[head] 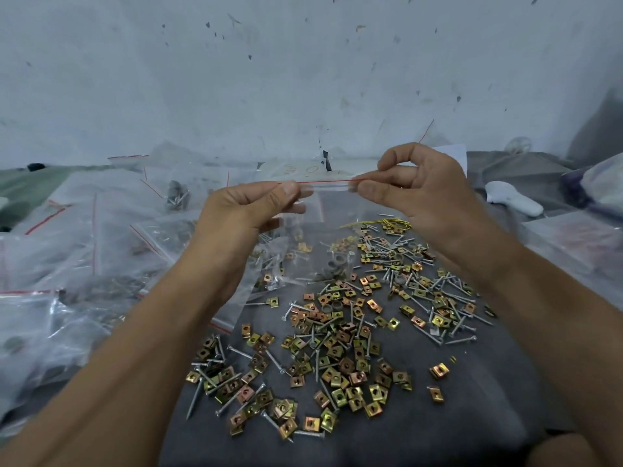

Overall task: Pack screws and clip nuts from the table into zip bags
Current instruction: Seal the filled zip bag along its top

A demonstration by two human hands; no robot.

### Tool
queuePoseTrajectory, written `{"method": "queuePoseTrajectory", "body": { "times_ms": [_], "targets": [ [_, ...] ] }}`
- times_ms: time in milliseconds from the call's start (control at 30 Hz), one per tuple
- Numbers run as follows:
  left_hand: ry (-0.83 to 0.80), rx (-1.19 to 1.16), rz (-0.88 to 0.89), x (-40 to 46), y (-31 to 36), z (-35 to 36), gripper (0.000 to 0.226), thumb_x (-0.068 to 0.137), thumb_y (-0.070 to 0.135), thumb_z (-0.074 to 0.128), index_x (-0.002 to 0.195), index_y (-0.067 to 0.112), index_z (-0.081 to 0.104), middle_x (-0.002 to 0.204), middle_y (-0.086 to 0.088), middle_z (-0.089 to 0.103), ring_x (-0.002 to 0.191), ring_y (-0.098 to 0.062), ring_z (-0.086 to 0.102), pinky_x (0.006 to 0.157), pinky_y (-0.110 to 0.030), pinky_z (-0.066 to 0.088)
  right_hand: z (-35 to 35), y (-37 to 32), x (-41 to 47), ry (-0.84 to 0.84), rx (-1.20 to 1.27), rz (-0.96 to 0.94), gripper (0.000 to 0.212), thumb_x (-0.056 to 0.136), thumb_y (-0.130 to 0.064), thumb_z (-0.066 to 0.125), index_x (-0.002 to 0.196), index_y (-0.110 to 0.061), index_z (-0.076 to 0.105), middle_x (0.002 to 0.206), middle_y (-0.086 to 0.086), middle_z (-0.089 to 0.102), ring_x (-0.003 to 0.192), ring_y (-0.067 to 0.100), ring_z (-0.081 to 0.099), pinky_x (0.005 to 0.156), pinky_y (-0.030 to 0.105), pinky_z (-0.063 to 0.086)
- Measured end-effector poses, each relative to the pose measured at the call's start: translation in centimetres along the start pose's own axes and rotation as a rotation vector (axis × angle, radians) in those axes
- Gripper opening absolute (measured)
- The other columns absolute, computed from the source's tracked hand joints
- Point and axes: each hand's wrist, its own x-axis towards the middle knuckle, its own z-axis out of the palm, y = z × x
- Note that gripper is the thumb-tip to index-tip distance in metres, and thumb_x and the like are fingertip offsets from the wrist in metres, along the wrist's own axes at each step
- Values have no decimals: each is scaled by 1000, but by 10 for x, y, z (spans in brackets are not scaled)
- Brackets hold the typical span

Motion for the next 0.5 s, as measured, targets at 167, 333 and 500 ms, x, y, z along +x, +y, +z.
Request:
{"method": "queuePoseTrajectory", "body": {
  "times_ms": [167, 333, 500],
  "targets": [
    [56, -69, 19, 0, 0, 9, 20, 82, 40, 79, 94, 26, 88, 100, -1, 83, 92, -8, 75, 87, -30, 55, 7, -2, -3, -42, 8, 48, 47, 82, -14, 84, 123, -10, 61, 107, 2, 80, 106, 19, 74, 94, 28, 56],
    [61, -62, 25, -1, -1, 13, 24, 79, 41, 80, 93, 24, 87, 94, 0, 82, 91, -10, 73, 86, -30, 55, 6, -1, -4, 19, 14, 30, 37, 80, -19, 87, 114, -15, 70, 100, 5, 80, 101, 21, 76, 101, 42, 55],
    [48, -80, 24, -3, -1, 19, 24, 81, 40, 78, 94, 22, 87, 88, 0, 80, 89, -10, 71, 83, -31, 54, 12, -2, -6, -41, -39, 9, 38, 83, -18, 85, 117, -16, 69, 101, 2, 80, 101, 18, 76, 99, 39, 57]
  ]
}}
